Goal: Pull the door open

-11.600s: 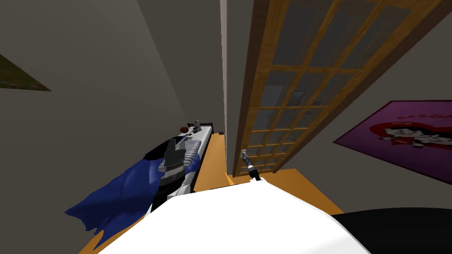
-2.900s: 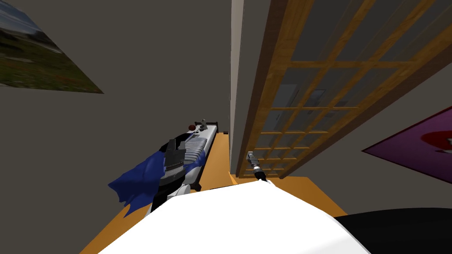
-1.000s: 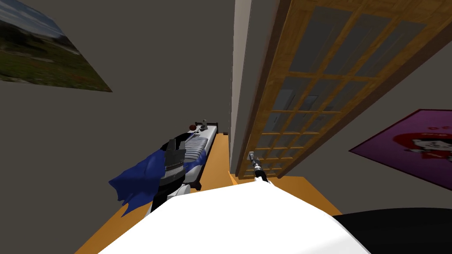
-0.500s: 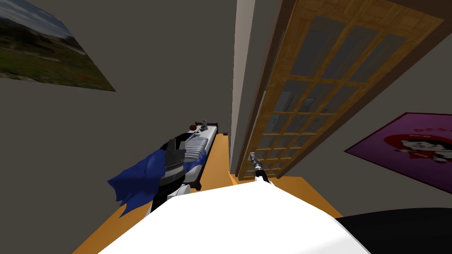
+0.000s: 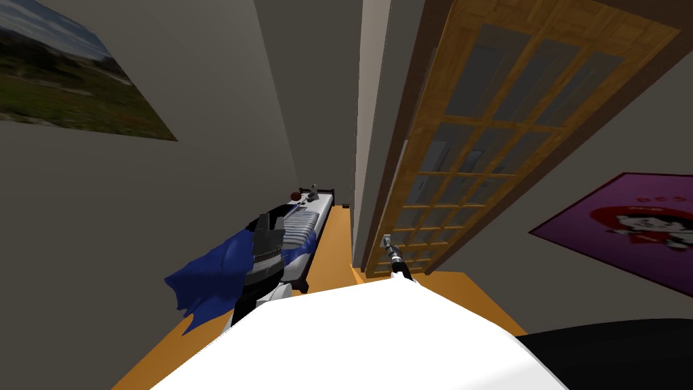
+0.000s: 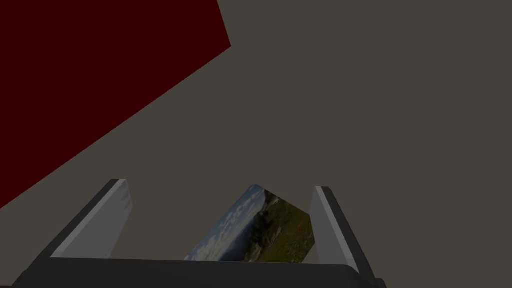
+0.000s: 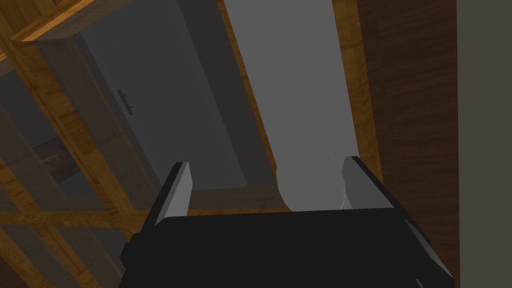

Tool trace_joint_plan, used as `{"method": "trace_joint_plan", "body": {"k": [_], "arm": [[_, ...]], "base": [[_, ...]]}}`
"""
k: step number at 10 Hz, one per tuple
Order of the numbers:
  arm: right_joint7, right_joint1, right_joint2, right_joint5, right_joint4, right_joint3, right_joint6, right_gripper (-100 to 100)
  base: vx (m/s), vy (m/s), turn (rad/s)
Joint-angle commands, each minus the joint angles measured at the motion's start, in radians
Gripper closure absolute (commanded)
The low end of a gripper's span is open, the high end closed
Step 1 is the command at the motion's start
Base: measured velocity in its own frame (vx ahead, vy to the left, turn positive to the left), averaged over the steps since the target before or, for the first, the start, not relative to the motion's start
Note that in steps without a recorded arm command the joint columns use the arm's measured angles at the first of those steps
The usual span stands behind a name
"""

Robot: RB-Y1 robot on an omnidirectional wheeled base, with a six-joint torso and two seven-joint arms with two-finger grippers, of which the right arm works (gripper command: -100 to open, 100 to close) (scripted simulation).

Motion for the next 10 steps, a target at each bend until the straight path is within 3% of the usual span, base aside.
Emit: {"method": "trace_joint_plan", "body": {"k": [1,2,10], "arm": [[-0.003,-0.027,-0.041,-0.014,0.05,-0.036,-0.026,100],[-0.042,-0.038,-0.015,-0.007,0.054,0.005,-0.025,100],[-0.191,-0.038,-0.023,-0.027,0.058,0.021,-0.04,100]], "base": [[-0.002,-0.007,0.015],[-0.034,0.01,0.114],[-0.027,-0.015,0.044]]}}
